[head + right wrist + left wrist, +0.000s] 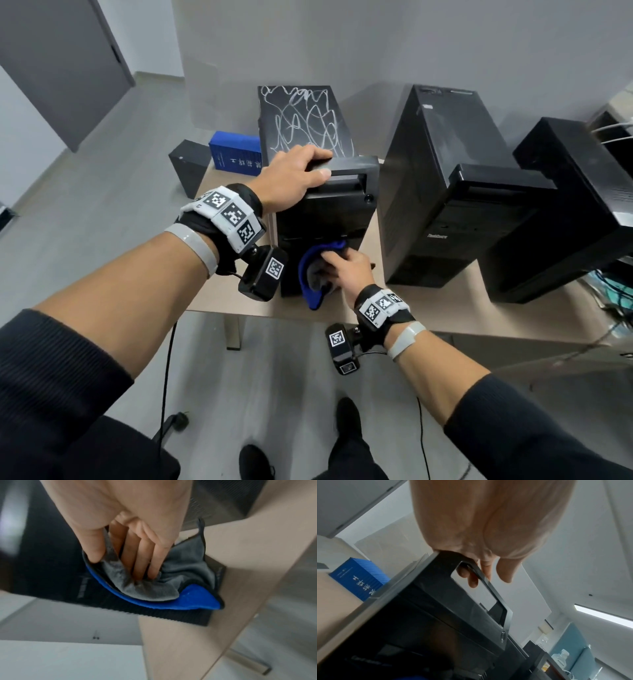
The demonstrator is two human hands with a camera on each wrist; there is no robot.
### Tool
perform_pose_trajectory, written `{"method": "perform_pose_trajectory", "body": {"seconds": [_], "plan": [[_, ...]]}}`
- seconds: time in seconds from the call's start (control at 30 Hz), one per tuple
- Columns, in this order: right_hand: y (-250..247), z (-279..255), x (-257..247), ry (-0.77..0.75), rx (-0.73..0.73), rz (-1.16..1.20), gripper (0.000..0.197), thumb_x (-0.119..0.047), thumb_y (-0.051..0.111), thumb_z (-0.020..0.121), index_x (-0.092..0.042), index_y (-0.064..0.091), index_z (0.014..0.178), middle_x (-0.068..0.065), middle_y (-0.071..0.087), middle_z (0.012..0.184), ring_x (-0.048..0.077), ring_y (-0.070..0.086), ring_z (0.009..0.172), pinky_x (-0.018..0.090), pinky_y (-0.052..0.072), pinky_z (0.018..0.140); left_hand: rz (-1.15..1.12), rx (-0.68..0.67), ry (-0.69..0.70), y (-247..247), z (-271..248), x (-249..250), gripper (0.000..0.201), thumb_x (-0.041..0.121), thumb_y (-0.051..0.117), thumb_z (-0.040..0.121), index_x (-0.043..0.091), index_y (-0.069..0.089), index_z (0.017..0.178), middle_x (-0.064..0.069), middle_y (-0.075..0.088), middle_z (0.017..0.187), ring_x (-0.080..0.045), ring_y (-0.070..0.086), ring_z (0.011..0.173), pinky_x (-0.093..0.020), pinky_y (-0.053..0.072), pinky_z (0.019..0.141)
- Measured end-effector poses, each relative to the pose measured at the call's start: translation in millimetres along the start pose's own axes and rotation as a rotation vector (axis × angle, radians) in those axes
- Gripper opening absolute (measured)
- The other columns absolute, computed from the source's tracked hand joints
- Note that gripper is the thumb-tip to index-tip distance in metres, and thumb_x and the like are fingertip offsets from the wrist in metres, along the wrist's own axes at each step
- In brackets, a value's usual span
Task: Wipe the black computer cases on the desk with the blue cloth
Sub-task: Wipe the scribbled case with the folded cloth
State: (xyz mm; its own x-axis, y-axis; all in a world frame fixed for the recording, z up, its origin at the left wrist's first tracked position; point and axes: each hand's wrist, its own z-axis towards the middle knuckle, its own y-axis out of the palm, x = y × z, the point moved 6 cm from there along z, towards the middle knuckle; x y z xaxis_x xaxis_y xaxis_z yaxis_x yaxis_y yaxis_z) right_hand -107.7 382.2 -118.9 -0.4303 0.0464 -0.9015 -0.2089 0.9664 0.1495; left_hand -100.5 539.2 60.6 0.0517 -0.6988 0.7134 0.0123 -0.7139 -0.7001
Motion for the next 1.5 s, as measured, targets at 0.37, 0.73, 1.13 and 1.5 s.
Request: {"method": "perform_pose_trajectory", "body": {"seconds": [0.37,0.73,1.13,1.5], "plan": [[-47.6,51.0,82.7,0.167,0.146,-0.176,0.013,-0.025,0.075,0.073,-0.015,0.068,0.071,0.011,0.067,0.077,0.029,0.064,0.080,0.043,0.056,0.064,0.011,0.063,0.002,1.2,6.8,-4.6,0.044,0.040,0.047,0.095,0.035,0.049,0.138,0.008,0.050,0.139,-0.021,0.037,0.132,-0.052,0.028,0.114],[-48.3,31.0,53.6,0.195,0.299,0.076,0.005,-0.010,0.065,0.087,-0.012,0.066,0.091,0.013,0.065,0.094,0.027,0.060,0.088,0.036,0.054,0.070,-0.038,0.134,-0.028,5.2,15.9,-7.4,0.033,0.026,0.050,0.096,0.040,0.055,0.125,0.009,0.055,0.134,-0.023,0.048,0.127,-0.054,0.035,0.110],[-34.6,32.0,23.5,0.179,0.235,0.337,0.012,-0.011,0.065,0.089,-0.020,0.065,0.097,0.005,0.067,0.102,0.017,0.062,0.099,0.027,0.051,0.070,-0.030,0.140,-0.025,7.2,18.5,-8.8,0.033,0.027,0.050,0.096,0.042,0.054,0.125,0.011,0.055,0.132,-0.023,0.047,0.127,-0.055,0.034,0.109],[-29.9,68.1,130.8,0.445,0.321,0.102,0.027,-0.013,0.047,0.096,-0.006,0.053,0.121,0.015,0.055,0.126,0.029,0.059,0.093,0.040,0.057,0.081,-0.016,0.162,-0.001,7.7,17.4,-9.1,0.037,0.032,0.045,0.091,0.039,0.054,0.126,0.013,0.055,0.133,-0.021,0.047,0.127,-0.051,0.036,0.109]]}}
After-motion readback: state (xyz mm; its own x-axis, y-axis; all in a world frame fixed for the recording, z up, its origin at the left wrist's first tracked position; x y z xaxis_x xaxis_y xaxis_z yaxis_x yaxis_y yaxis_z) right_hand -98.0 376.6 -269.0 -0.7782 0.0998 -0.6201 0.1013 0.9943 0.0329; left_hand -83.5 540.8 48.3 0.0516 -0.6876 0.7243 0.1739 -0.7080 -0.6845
